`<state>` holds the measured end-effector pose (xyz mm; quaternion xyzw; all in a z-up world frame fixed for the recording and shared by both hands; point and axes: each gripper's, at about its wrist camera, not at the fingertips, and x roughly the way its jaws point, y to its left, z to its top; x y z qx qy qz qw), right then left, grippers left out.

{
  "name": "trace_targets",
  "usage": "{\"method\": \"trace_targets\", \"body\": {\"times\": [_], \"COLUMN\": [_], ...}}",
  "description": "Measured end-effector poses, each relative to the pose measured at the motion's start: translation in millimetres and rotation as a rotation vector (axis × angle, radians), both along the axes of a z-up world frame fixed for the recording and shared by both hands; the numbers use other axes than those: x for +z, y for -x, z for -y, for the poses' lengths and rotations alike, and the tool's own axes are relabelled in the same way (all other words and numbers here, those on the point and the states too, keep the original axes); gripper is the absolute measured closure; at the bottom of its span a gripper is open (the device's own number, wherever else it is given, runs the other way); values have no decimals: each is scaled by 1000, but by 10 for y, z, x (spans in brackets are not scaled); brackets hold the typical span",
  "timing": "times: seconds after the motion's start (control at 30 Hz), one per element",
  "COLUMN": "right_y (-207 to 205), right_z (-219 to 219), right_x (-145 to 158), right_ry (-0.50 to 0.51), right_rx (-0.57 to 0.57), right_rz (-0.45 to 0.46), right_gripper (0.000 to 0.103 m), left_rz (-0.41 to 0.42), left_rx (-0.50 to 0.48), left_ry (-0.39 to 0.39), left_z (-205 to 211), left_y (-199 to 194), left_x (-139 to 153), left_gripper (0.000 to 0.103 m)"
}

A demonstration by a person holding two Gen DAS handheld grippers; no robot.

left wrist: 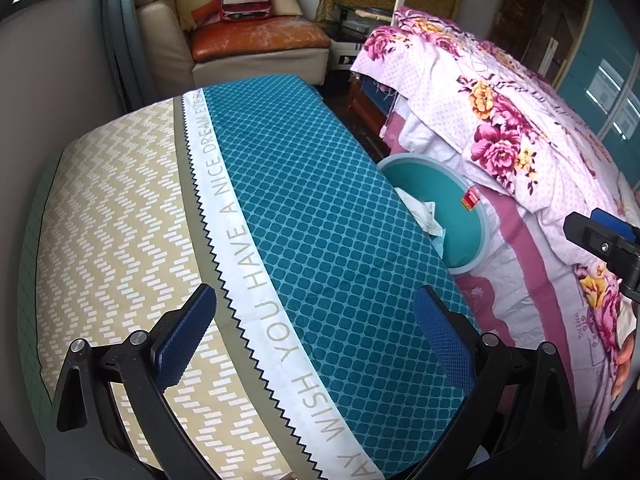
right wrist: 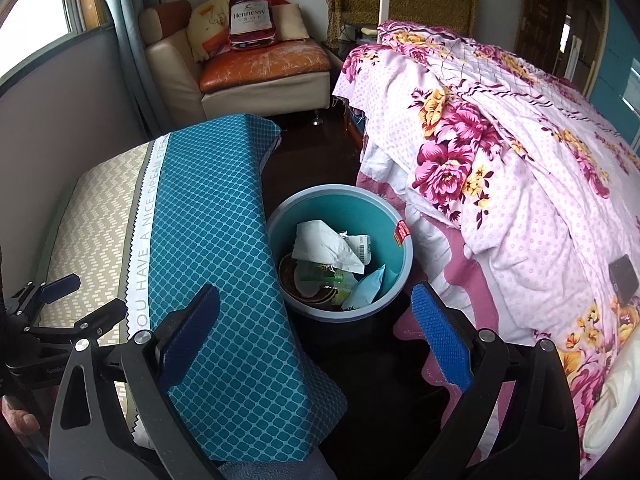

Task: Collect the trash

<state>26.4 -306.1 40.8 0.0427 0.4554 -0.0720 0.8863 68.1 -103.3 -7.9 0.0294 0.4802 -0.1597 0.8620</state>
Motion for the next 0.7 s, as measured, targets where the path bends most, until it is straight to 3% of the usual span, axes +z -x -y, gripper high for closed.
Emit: {"method": "trace_targets", "body": {"times": [0.7], "right_y": [-227], "right_z": [19], "right_x": [-218], "right_ry": [-36], "right_rx": [-4], "right_rz": [-49], "right_gripper": [10], "left_rz": [33], "left_rx": [-29], "left_ry": [-27], "left_z": [58], "left_y": [-78], "left_x": [-122], "left_gripper": [4]}}
